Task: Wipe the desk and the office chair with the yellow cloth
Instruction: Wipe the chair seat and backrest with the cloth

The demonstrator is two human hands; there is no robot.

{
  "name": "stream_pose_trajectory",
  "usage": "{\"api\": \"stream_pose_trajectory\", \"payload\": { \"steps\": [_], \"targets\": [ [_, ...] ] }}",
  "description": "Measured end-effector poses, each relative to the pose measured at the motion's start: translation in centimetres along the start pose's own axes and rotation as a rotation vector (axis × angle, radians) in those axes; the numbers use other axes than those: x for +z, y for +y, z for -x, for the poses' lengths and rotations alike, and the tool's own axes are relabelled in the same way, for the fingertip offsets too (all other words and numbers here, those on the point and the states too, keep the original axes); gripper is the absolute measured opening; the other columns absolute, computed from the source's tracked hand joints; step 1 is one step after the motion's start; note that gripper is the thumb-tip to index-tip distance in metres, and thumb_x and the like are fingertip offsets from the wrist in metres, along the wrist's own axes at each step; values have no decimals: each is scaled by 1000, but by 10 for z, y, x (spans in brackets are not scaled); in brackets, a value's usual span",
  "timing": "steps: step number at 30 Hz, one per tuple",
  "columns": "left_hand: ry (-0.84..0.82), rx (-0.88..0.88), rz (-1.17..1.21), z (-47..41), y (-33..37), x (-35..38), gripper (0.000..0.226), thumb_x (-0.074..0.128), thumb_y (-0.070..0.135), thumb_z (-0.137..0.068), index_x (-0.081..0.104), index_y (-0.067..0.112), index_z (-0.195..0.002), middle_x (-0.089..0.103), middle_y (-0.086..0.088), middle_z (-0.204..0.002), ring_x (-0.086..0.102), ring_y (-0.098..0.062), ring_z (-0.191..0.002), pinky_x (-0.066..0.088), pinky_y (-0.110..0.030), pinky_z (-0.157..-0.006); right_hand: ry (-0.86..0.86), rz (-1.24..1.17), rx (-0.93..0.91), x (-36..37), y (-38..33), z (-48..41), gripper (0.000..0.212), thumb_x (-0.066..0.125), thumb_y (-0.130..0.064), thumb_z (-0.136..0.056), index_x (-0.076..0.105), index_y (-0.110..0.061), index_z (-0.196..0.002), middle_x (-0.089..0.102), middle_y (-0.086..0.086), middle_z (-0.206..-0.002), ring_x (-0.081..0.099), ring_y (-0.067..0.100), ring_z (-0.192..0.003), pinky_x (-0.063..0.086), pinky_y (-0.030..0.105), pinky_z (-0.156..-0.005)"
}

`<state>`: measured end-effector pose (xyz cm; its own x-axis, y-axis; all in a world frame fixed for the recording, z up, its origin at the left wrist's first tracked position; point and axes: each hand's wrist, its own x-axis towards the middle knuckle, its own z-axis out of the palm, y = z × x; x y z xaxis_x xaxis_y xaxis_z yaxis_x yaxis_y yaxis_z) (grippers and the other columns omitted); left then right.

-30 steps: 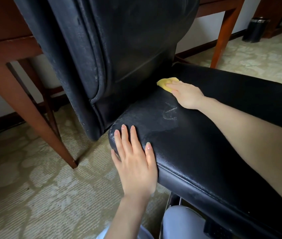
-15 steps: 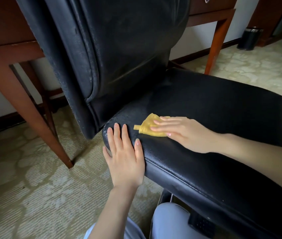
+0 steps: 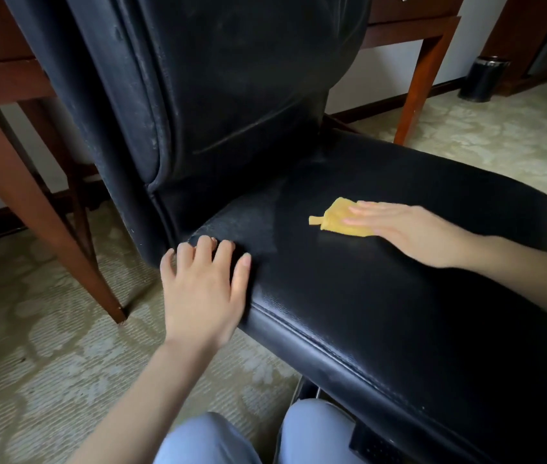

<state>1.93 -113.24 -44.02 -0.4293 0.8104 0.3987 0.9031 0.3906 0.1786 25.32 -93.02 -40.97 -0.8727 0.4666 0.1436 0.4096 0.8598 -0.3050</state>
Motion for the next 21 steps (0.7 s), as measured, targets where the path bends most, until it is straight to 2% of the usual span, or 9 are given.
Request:
{"api": "stream_pose_trajectory", "payload": {
  "steps": [1, 3, 6, 9, 12, 15, 17, 21],
  "targets": [
    [43, 16, 23, -9, -6, -1, 42, 28, 39, -96, 60, 12, -90, 56, -7, -90, 50, -32, -86, 40, -48, -85, 19, -16, 68, 0, 7, -8, 43, 44, 1, -97, 47, -19, -135, 42, 0, -144, 29, 14, -139, 23, 31, -116],
    [87, 22, 51, -25, -13, 1, 30, 38, 30, -97, 55, 11, -81, 51, -6, -80, 48, -31, -80, 37, -44, -79, 49, 13, 184, 1, 20, -25, 45, 39, -3, -99, 46, -26, -137, 39, -2, -147, 25, 10, -141, 22, 30, -116],
    [82, 3, 134, -40, -13, 10, 16, 51, 20, -96, 61, 7, -95, 54, -9, -93, 49, -32, -89, 35, -43, -84, 87, 86, 335, 6, 35, -56, 46, 33, -6, -101, 42, -26, -141, 36, 2, -150, 24, 18, -142, 23, 35, -115],
    [54, -14, 228, -43, -11, 21, 37, 39, 29, -97, 60, 8, -120, 56, -9, -120, 49, -30, -112, 37, -42, -94, 104, 105, 507, 7, 47, -91, 45, 31, -13, -102, 39, -31, -142, 34, 10, -151, 27, 28, -141, 28, 44, -111],
    [33, -8, 238, -44, -13, 26, 56, 25, 37, -94, 57, 8, -130, 57, -7, -129, 49, -26, -120, 39, -39, -99, 147, 149, 640, 9, 56, -123, 45, 30, -16, -101, 41, -34, -141, 42, 14, -143, 39, 37, -129, 36, 46, -105],
    [39, 3, 220, -47, -16, 30, 54, 25, 33, -95, 56, 7, -132, 59, -7, -129, 52, -26, -119, 42, -40, -98, 194, 174, 741, 14, 61, -154, 48, 34, -13, -99, 40, -35, -141, 45, 11, -140, 43, 36, -125, 38, 43, -101],
    [56, 22, 209, -48, -16, 34, 52, 27, 30, -95, 56, 7, -132, 59, -7, -128, 53, -26, -119, 43, -41, -97, 183, 165, 792, 14, 64, -174, 51, 35, -13, -97, 39, -36, -142, 42, 10, -143, 41, 36, -128, 36, 42, -103],
    [83, 40, 211, -51, -18, 39, 51, 28, 30, -95, 56, 9, -132, 59, -5, -129, 53, -24, -121, 44, -40, -98, 127, 112, 788, 12, 68, -202, 50, 35, -14, -97, 38, -35, -142, 36, 9, -148, 36, 37, -132, 32, 44, -109]
  ]
}}
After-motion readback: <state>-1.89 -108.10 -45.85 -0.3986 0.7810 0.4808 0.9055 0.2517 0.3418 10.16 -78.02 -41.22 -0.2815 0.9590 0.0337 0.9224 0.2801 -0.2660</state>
